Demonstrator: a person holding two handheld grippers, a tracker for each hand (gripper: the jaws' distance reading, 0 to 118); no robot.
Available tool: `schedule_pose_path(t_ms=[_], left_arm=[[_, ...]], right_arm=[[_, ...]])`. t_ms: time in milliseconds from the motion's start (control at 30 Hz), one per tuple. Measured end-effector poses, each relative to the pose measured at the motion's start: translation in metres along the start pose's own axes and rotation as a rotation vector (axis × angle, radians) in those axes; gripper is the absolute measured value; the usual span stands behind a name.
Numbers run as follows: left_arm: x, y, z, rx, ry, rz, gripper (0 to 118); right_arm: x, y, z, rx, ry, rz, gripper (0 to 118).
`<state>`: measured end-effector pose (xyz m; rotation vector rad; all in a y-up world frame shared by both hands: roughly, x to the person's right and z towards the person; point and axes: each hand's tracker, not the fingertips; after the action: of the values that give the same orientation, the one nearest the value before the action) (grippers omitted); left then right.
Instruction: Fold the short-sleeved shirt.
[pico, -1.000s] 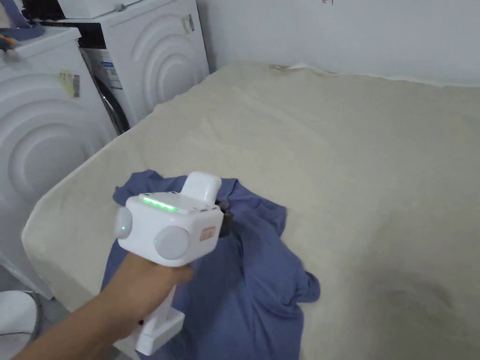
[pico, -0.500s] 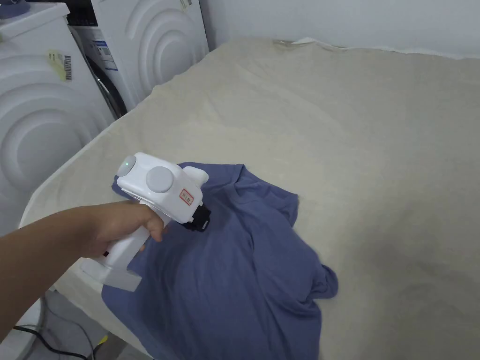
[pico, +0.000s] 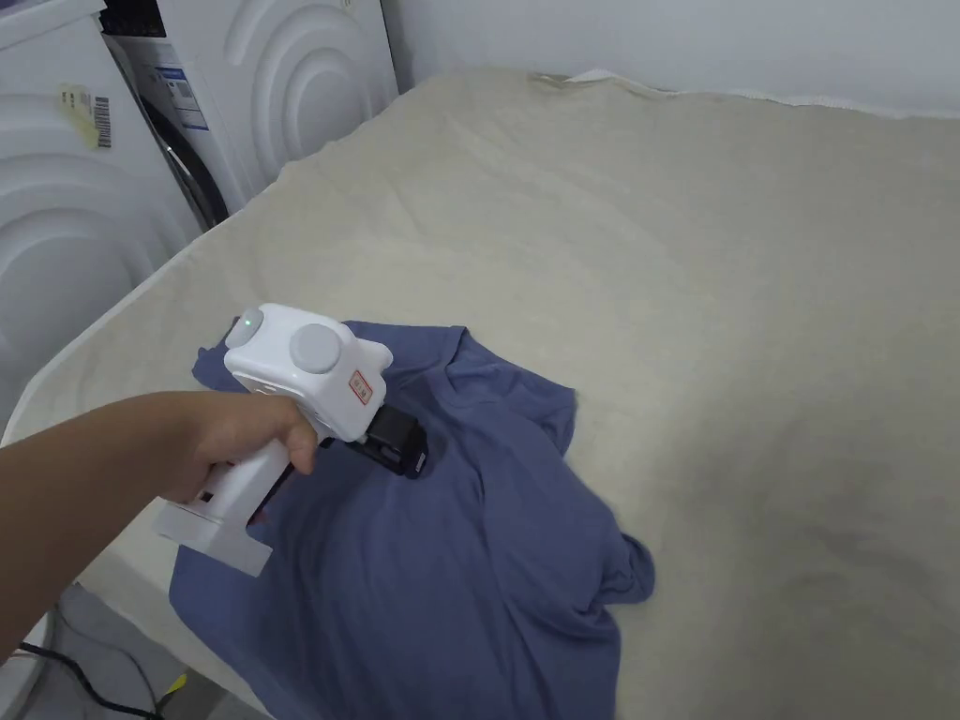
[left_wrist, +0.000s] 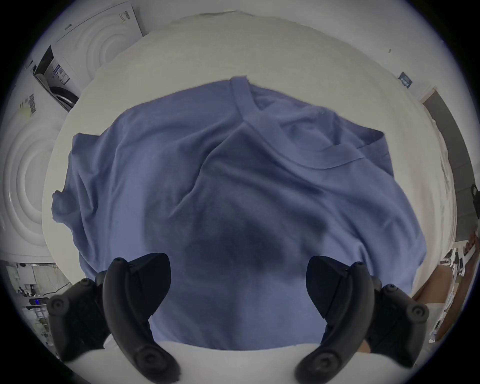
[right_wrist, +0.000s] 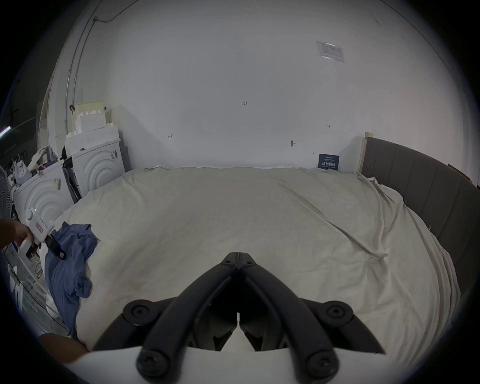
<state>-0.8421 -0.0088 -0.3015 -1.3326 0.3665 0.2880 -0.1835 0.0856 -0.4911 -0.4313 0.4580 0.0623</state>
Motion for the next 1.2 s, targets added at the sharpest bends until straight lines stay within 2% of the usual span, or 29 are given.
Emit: schedule_pose_path(t_ms=[67,267,367,467,700,767,800,867,967,1033,1200], left_arm=[[0.002,-0.002,-0.009,-0.007,0.018,-0.017,109],[-0.005,-0.003,-0.014,0.005,-0.003,0.047,109],[-0.010,-0.005,-0.012,0.003,-0.026,0.096,106],[-0.009,-0.006,-0.011,0.017,-0.013,0.071,103],[-0.010,-0.007,-0.005,0.043,-0.019,0.079,71],[-0.013,-0.008,-0.004,0.048,-0.024,0.079,65],[-0.009,-0.011,-0.001,0.051,-0.026,0.084,57],[-0.007,-0.013,0.002,0.065,-0.014,0.078,18],[-0.006,-0.018,0.001,0.075,-0.022,0.086,16],[-0.007,-0.020,0.004,0.088,-0.025,0.099,9],[-0.004,-0.035,0.019,0.174,-0.023,0.090,7]], right_arm=[[-0.001,-0.001,0.000,-0.003,0.006,-0.007,0],[-0.003,-0.003,-0.004,-0.020,-0.004,0.006,0],[-0.003,-0.003,-0.005,-0.024,0.001,-0.008,0],[-0.003,-0.003,-0.005,-0.025,-0.012,-0.005,0],[-0.001,-0.003,-0.004,-0.022,-0.008,-0.010,0],[0.000,-0.003,-0.004,-0.020,-0.008,-0.018,0],[0.000,-0.004,-0.003,-0.020,-0.009,-0.018,0],[0.000,-0.004,-0.003,-0.021,-0.009,-0.015,0],[0.002,-0.005,-0.002,-0.020,-0.007,-0.013,0],[0.002,-0.006,-0.002,-0.023,-0.010,-0.015,0],[0.003,-0.005,0.001,-0.019,-0.008,-0.015,0]])
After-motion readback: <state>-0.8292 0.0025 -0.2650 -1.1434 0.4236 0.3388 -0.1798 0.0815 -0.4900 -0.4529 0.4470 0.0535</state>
